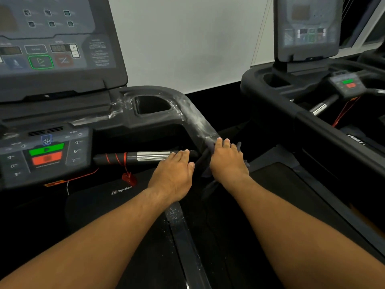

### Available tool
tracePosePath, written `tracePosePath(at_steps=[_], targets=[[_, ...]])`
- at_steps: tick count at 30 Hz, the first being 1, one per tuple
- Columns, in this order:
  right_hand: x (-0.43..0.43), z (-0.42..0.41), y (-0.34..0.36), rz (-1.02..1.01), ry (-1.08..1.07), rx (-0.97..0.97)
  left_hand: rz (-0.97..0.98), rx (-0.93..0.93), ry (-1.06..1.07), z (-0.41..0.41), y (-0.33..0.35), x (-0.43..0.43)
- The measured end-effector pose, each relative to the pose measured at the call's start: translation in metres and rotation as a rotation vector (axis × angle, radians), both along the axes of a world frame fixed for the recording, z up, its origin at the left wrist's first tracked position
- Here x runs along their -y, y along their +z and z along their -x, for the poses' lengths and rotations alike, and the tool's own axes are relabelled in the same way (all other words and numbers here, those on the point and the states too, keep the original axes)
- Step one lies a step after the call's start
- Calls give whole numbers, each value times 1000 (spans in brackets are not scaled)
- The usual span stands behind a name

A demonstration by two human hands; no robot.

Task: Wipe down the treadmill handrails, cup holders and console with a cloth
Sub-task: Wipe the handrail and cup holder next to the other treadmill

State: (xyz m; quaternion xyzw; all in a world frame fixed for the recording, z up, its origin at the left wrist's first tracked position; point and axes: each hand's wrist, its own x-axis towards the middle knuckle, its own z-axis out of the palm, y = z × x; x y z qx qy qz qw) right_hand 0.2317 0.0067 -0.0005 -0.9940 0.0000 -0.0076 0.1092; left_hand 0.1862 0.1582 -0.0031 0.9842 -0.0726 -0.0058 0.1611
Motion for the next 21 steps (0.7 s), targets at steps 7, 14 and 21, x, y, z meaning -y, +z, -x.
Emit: tracePosePath(at_steps=[7, 14, 21], targets=[[20, 20, 4, 1, 83, -88, -247, 3, -63, -16, 6, -13], [27, 63, 3, 109, -93, -134, -313, -10, -53, -35, 6, -11], [7, -13, -4, -64, -160, -45, -376, -73, 23, -68, 4, -22]])
